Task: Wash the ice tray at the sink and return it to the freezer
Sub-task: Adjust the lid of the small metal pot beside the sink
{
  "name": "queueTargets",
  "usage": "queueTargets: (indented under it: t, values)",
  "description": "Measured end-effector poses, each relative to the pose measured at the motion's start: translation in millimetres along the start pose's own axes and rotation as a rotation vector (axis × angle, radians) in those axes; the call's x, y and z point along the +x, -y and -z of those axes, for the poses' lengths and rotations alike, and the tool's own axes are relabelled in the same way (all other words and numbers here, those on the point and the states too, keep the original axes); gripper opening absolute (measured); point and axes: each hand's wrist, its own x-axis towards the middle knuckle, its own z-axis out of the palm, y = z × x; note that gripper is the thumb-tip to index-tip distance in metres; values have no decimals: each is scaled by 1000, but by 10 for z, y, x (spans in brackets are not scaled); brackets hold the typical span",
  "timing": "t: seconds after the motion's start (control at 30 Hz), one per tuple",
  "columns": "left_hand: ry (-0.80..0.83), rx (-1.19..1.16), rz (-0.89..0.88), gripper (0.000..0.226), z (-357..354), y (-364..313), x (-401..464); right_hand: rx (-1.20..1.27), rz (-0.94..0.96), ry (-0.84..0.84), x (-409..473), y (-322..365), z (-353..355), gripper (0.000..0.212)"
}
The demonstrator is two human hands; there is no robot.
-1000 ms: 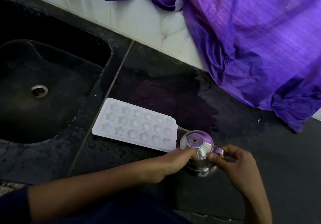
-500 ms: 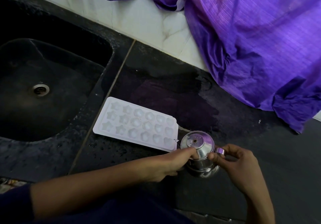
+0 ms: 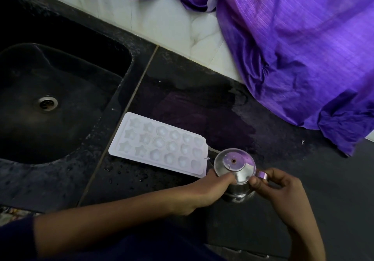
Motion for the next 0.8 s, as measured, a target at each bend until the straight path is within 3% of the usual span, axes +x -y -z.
queueTargets:
  t: [0.1, 0.23, 0.37, 0.8]
  values:
    - [-46, 6, -83, 25, 5, -13, -22, 99, -2, -14, 39, 3, 4, 24]
    - [-143, 31, -174, 53, 16, -20, -13, 168, 8, -7, 140, 66, -18, 19]
    - [-198, 20, -234, 48, 92, -101, -19, 110, 16, -12, 276, 209, -64, 27]
    - [-197, 19, -111, 56, 247, -150, 39, -126, 52, -55, 520, 410, -243, 20]
